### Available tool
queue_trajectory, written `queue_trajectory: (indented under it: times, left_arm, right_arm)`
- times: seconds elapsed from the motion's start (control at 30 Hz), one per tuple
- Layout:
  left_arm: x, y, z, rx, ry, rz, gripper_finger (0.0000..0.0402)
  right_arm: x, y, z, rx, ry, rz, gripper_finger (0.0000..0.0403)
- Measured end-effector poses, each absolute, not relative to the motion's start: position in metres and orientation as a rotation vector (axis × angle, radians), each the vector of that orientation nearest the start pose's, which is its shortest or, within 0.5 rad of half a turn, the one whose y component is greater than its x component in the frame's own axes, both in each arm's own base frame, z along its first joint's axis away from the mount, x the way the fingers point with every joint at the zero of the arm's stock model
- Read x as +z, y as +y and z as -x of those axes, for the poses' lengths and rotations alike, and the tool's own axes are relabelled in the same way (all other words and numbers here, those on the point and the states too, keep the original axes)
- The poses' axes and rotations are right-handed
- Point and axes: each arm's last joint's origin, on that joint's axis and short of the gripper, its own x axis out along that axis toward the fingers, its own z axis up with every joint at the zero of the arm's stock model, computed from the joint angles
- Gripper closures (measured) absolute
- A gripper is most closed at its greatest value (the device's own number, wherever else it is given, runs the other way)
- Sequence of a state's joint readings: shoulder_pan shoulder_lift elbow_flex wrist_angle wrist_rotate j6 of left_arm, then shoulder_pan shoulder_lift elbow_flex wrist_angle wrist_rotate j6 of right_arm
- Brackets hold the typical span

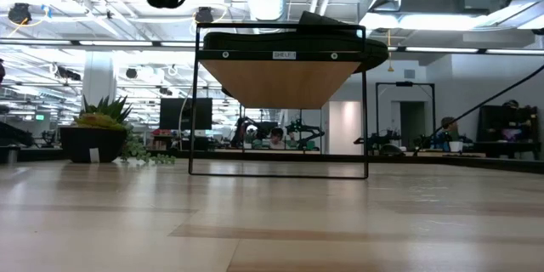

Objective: Pick and place slides into the shelf
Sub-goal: Put the black slide on the shelf

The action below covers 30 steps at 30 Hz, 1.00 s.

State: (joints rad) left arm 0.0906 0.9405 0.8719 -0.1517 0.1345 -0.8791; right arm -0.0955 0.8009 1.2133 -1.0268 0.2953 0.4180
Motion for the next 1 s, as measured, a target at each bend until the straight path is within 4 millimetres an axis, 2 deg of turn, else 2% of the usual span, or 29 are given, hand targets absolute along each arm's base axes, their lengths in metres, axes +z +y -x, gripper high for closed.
queue_trajectory:
  times: [0.1,0.33,0.5,0.73,1.0]
  left_arm:
    - [0.352,0.025,-0.203,0.097,0.294,0.902,0.036]
    - [0.407,0.043,-0.185,0.124,0.436,0.928,0.036]
    - [0.429,0.048,-0.182,0.133,0.523,0.97,0.036]
    - [0.432,0.051,-0.202,0.039,0.53,1.001,0.036]
    - [0.422,0.063,-0.226,-0.023,0.541,0.95,0.036]
  right_arm:
    - [0.384,-0.019,-0.108,-0.542,0.608,-0.347,0.0073]
    - [0.376,-0.019,-0.098,-0.577,0.725,-0.343,0.0073]
    - [0.373,-0.019,-0.098,-0.581,0.743,-0.34,0.0073]
    - [0.372,-0.018,-0.096,-0.585,0.764,-0.336,0.0073]
    - [0.37,-0.018,-0.094,-0.605,0.78,-0.361,0.0073]
